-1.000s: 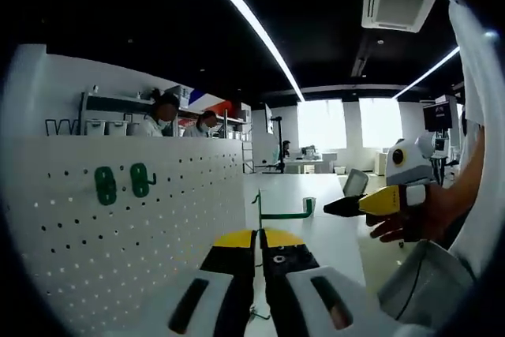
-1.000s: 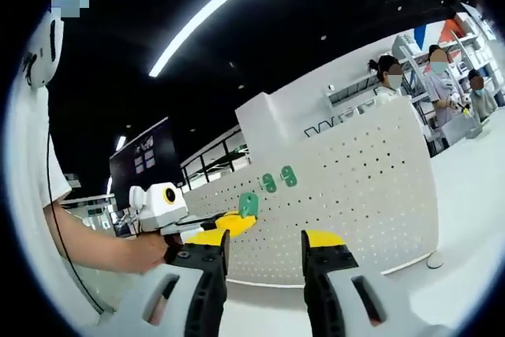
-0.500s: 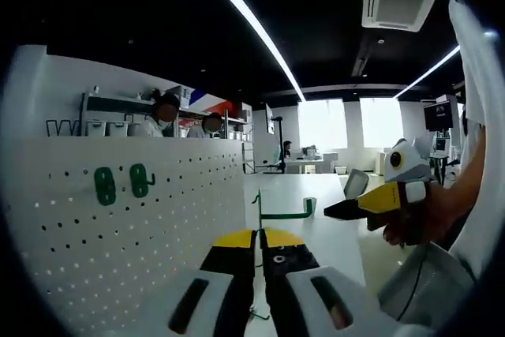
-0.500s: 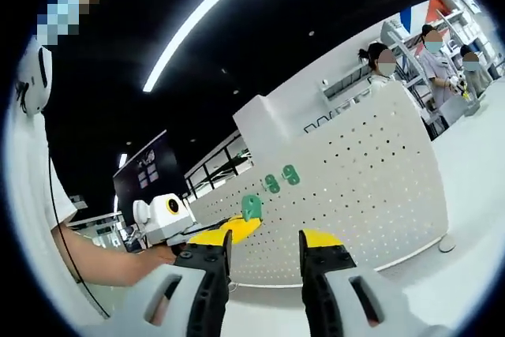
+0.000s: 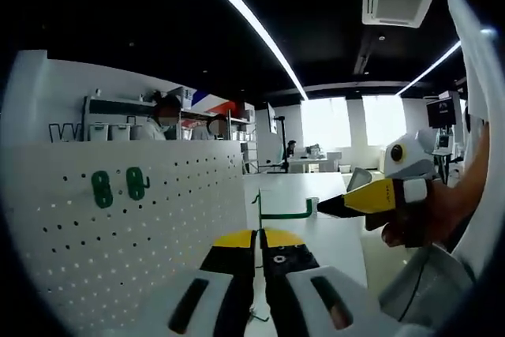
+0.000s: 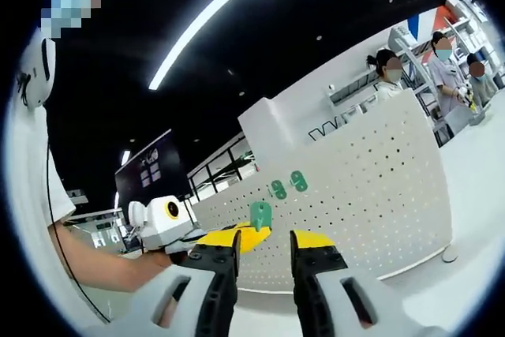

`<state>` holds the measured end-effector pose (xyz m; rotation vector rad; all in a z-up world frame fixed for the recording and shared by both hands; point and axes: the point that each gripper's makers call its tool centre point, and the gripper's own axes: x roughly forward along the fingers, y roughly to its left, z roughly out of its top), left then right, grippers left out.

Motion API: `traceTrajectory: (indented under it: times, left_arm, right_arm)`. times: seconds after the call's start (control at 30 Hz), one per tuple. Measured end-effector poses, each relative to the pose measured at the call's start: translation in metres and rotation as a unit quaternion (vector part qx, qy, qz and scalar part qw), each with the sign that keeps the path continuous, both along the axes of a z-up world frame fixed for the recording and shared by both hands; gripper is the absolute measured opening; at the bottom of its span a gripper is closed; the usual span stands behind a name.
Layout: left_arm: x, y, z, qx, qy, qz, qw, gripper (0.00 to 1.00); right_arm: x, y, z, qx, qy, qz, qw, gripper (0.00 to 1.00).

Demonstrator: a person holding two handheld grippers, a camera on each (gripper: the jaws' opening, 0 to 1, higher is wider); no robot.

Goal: Insert the hook assembly into the mounting plate slot until the hook locks in place.

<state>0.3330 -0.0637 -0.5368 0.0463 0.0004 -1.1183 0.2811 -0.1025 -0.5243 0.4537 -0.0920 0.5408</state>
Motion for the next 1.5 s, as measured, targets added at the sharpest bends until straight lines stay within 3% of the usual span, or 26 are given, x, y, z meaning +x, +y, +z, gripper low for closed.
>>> traceTrajectory:
  times: [1.5]
  left_arm:
    - [-0.026,-0.027,0.003,-0.006,-0.001,0.010,0.9999,0.02]
  right_arm:
    - [0.013,0.002,0.005,0.002,-0.002,-0.011,0.9999,0.13]
